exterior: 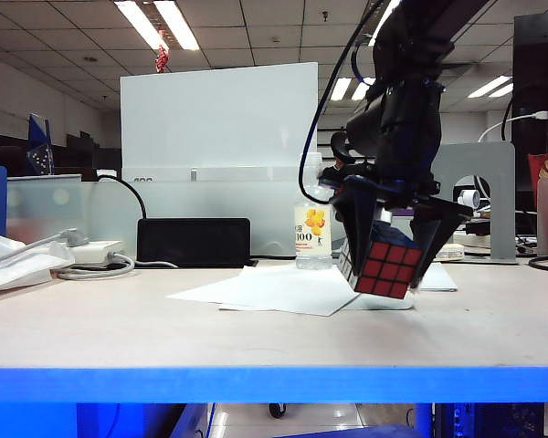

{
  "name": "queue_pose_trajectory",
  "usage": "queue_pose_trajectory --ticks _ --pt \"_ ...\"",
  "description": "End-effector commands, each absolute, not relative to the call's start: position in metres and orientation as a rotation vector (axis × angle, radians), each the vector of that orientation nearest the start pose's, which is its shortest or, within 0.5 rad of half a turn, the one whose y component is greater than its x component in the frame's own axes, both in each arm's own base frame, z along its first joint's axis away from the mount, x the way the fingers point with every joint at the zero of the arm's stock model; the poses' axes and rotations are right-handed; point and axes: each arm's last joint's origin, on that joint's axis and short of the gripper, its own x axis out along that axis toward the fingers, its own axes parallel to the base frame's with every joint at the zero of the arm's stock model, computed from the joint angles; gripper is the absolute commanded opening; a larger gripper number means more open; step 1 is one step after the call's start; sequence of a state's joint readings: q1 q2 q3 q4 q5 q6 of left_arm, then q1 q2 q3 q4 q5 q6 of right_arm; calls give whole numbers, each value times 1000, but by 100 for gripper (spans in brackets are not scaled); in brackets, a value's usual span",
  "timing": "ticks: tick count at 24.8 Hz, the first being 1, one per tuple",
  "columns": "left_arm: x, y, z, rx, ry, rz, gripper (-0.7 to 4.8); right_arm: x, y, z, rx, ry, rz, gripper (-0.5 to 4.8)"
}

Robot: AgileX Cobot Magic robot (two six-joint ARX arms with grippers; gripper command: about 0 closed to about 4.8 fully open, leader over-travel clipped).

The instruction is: Rotate the Rubik's Cube so that the bottom side is facing up.

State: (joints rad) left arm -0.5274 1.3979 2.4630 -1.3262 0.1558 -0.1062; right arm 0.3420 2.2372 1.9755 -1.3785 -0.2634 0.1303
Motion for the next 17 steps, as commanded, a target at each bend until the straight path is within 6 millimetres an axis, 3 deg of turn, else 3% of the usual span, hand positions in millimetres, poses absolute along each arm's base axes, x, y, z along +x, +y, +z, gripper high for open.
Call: queue_pose_trajectory --ticks 1,10,14,17 --pt "107 -68 583 -56 289 -666 465 402 153 206 29 1697 351 288" --pt "102 -63 582 -44 298 -617 465 404 153 197 23 1715 345 288" --pt "101 -63 581 -42 311 -616 465 407 155 185 20 1745 337 289" --pt "101 -63 580 -40 319 -615 465 408 154 183 -5 1743 316 355"
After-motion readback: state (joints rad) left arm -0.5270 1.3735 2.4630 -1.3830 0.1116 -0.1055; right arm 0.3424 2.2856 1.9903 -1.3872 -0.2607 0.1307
